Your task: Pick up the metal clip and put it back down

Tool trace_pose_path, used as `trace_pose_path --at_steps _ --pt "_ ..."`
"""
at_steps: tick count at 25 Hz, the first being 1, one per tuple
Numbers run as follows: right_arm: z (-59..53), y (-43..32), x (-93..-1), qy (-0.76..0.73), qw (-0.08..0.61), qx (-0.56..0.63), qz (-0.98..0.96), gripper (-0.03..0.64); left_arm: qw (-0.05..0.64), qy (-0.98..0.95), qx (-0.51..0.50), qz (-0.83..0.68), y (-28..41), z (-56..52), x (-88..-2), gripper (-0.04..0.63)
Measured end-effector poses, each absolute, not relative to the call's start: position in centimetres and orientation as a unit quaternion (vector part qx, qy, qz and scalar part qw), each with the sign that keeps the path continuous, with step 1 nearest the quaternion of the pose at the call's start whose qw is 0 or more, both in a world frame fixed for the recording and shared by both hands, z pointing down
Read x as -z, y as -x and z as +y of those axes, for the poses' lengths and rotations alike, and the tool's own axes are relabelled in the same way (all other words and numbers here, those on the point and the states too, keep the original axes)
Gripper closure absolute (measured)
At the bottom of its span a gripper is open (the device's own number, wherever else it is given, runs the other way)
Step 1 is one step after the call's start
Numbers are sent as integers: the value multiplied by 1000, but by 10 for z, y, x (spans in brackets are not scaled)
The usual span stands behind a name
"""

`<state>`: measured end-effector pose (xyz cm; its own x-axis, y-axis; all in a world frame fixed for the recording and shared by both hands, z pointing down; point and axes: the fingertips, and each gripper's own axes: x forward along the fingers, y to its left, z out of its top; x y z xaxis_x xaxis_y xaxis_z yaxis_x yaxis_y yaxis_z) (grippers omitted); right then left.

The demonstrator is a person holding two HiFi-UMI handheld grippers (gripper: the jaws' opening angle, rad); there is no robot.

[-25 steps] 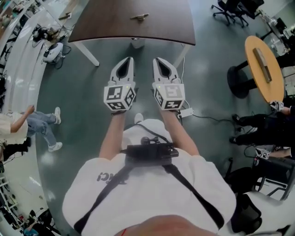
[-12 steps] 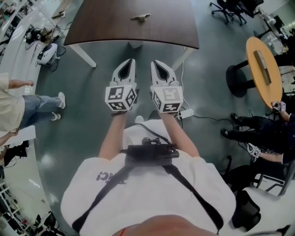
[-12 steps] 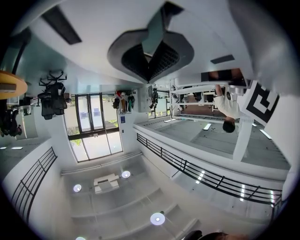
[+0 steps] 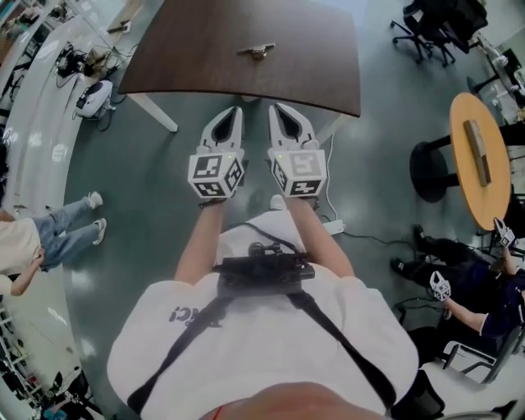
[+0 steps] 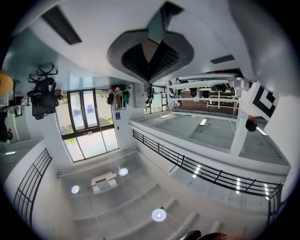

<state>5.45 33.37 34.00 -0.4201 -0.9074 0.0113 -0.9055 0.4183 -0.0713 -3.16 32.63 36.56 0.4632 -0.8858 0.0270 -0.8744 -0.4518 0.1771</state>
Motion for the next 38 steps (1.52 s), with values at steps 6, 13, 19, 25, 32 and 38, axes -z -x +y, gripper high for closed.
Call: trace_pose_path --at_steps 6,13,19,25,32,38 --pt "263 -110 -308 537 38 7 843 612 58 -854 45 -516 -27 255 -337 581" --pt "202 -150 -333 532 27 52 845 612 68 -842 19 -534 -59 205 -350 581" --pt "145 -105 -338 512 12 45 858 612 81 -834 24 -545 -19 147 -358 581" --pt "63 -67 -343 522 12 43 852 612 79 -849 32 -522 10 61 -364 581" --pt "-33 -23 -341 565 13 41 824 612 64 -870 52 -486 63 -49 -342 581" --pt "-85 5 -363 589 -8 44 807 612 82 -891 32 -446 74 -104 -373 581"
